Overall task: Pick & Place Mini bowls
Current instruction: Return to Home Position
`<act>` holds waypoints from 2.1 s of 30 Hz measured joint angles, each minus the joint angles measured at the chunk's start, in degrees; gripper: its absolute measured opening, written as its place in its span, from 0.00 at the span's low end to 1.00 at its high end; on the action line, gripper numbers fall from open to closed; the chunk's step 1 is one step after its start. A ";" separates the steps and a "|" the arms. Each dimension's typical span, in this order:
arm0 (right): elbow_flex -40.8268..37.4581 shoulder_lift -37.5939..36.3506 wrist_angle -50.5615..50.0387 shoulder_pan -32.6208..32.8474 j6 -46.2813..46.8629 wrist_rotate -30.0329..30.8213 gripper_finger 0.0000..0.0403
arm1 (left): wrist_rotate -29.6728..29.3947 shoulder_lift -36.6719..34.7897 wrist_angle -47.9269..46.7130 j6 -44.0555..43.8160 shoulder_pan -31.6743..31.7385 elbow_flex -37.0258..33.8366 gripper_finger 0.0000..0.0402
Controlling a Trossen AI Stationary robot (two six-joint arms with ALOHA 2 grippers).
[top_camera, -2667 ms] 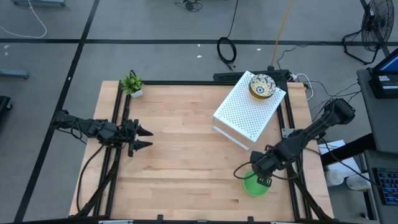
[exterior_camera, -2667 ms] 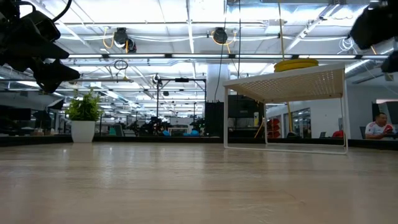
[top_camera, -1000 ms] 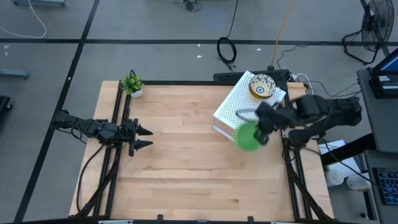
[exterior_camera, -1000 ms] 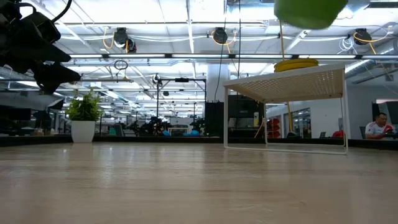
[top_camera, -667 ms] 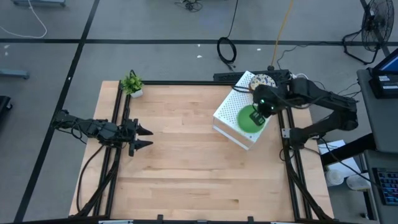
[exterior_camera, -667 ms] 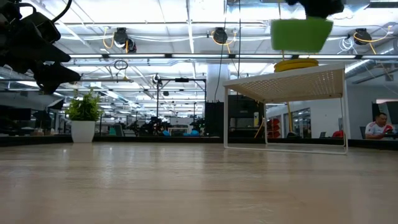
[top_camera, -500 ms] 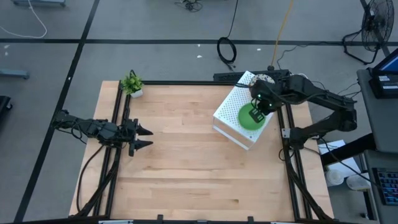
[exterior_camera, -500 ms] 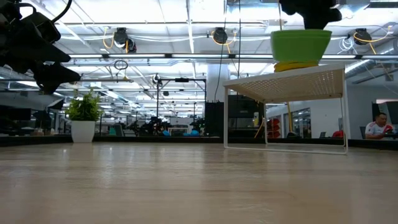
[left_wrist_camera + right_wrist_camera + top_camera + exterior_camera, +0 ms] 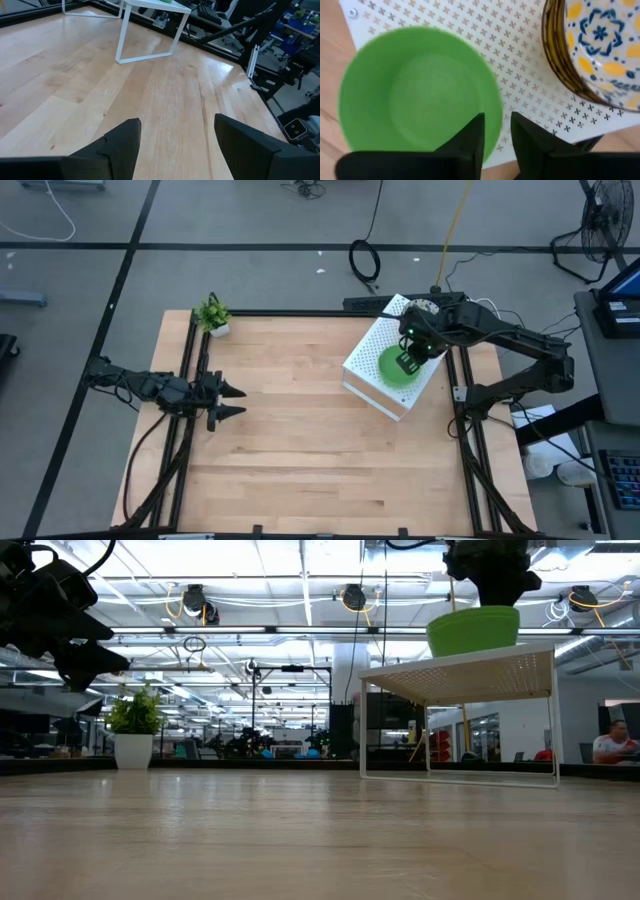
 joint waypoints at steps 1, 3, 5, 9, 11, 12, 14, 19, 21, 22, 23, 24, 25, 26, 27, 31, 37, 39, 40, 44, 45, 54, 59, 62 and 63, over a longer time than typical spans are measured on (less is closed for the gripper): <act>0.00 -0.02 0.47 0.00 -0.06 0.03 0.21 | 0.00 -0.01 0.00 0.00 0.00 0.00 0.63; 0.00 -0.31 1.92 0.01 -1.12 0.03 0.25 | 0.02 0.00 0.00 0.00 0.00 0.00 0.63; 0.18 -0.79 2.50 0.01 -1.63 0.03 0.28 | 0.02 -0.02 0.00 0.00 0.00 0.00 0.63; 2.14 -2.69 2.36 0.01 -1.72 -0.17 0.29 | 0.07 -0.02 0.00 0.00 0.00 0.00 0.63; 2.91 -4.53 3.96 0.61 -2.72 -2.22 0.29 | 0.09 -0.02 0.00 0.05 0.00 0.00 0.63; 2.91 -5.79 5.72 1.46 -3.56 -4.51 0.28 | 0.09 -0.01 -0.02 0.04 0.00 0.00 0.63; 2.49 -8.52 11.07 4.71 -5.40 -8.76 0.27 | 0.09 0.00 0.00 0.20 0.00 0.00 0.63; -7.21 -14.75 36.37 25.02 -14.83 -4.80 0.20 | 0.16 -0.02 -0.42 0.13 0.00 0.00 0.63; -14.95 -16.05 50.20 34.19 -21.02 -3.18 0.15 | 0.48 -0.02 -0.50 0.07 0.00 0.00 0.63; -19.24 -16.20 57.49 38.32 -24.32 -3.19 0.13 | 0.50 -0.02 -0.56 0.02 0.00 0.00 0.63; -23.43 -16.03 63.93 41.95 -27.70 -3.35 0.11 | 0.50 -0.02 -0.55 -0.06 0.00 0.00 0.63; -27.61 -15.53 69.54 44.94 -30.62 -3.46 0.08 | 0.51 -0.02 -0.59 -0.17 0.00 0.00 0.63; -31.31 -15.01 73.61 47.35 -32.64 -3.51 0.05 | 0.52 -0.01 -0.64 -0.27 0.00 0.00 0.63; -34.72 -14.78 75.71 49.38 -33.69 -3.75 0.03 | 0.51 -0.02 -0.69 -0.28 0.00 0.00 0.63; -37.69 -14.82 76.59 50.83 -33.61 -3.83 0.02 | 0.52 -0.02 -0.79 -0.29 0.00 0.00 0.63; -49.35 -17.67 84.07 54.46 -29.41 -4.81 0.00 | 0.49 -0.02 -0.92 0.03 0.00 0.00 0.63; -66.42 -29.35 100.14 54.21 -29.60 -7.72 0.00 | -0.04 0.00 -1.06 3.16 0.00 0.00 0.63; -72.27 -34.86 104.68 52.98 -28.62 -7.82 0.00 | -0.05 0.00 -1.39 3.17 0.00 -0.01 0.63; -74.62 -37.38 106.41 52.42 -27.51 -7.92 0.00 | -0.06 0.00 -1.37 3.09 0.00 -0.02 0.63; -80.65 -45.48 107.04 51.49 -25.59 -10.95 0.00 | -0.07 -0.02 -1.36 3.02 0.00 -0.02 0.63; -81.49 -46.62 106.14 51.48 -25.85 -11.37 0.00 | -0.07 -0.02 -1.37 3.02 0.00 -0.02 0.63; -82.98 -51.48 96.21 51.45 -35.18 -19.94 0.00 | -0.09 -0.02 -1.29 2.94 0.00 -0.02 0.63; -83.08 -52.22 94.75 51.49 -40.60 -21.53 0.00 | -0.09 -0.02 -1.25 3.64 0.00 -0.02 0.63; -83.08 -52.24 96.33 51.46 -44.44 -21.11 0.00 | -0.11 0.00 -1.29 4.06 0.00 -0.02 0.63; -83.10 -52.24 96.47 51.46 -45.12 -21.11 0.00 | -0.09 -0.02 -1.29 4.68 0.00 -0.02 0.63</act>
